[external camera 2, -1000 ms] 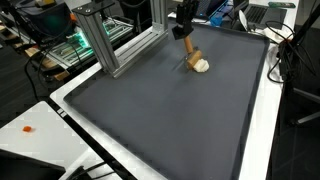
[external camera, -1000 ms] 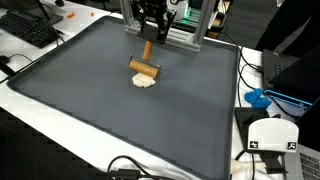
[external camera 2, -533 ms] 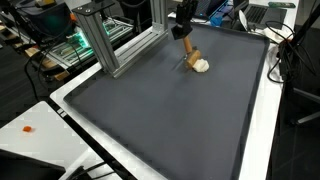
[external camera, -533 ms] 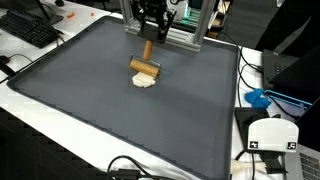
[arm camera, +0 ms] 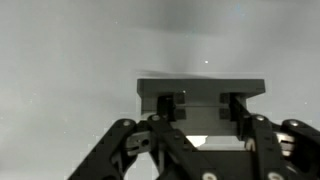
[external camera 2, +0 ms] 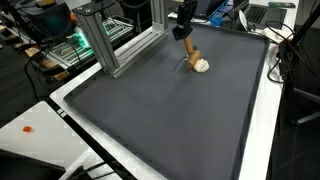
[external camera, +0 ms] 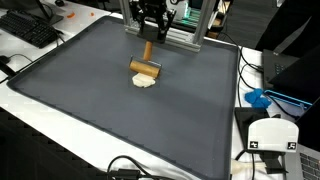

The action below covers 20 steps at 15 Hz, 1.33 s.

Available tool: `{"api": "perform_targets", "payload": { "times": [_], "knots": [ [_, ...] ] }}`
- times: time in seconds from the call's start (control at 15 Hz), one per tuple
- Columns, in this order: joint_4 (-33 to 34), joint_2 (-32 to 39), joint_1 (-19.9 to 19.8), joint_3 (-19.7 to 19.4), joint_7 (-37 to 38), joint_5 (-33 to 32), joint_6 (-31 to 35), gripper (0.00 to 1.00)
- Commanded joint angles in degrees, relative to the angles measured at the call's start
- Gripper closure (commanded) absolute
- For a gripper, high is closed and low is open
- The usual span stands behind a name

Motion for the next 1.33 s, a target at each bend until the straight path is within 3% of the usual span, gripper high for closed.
{"api": "perform_targets", "payload": {
  "times": [0.0,1.27],
  "knots": [
    [-0.12,1.48,-0.56,0.67,-1.1,1.0,3.1,0.65],
    [0.43,4.45,-0.5,0.0,2.34,0.56,10.44,0.65]
  ]
}}
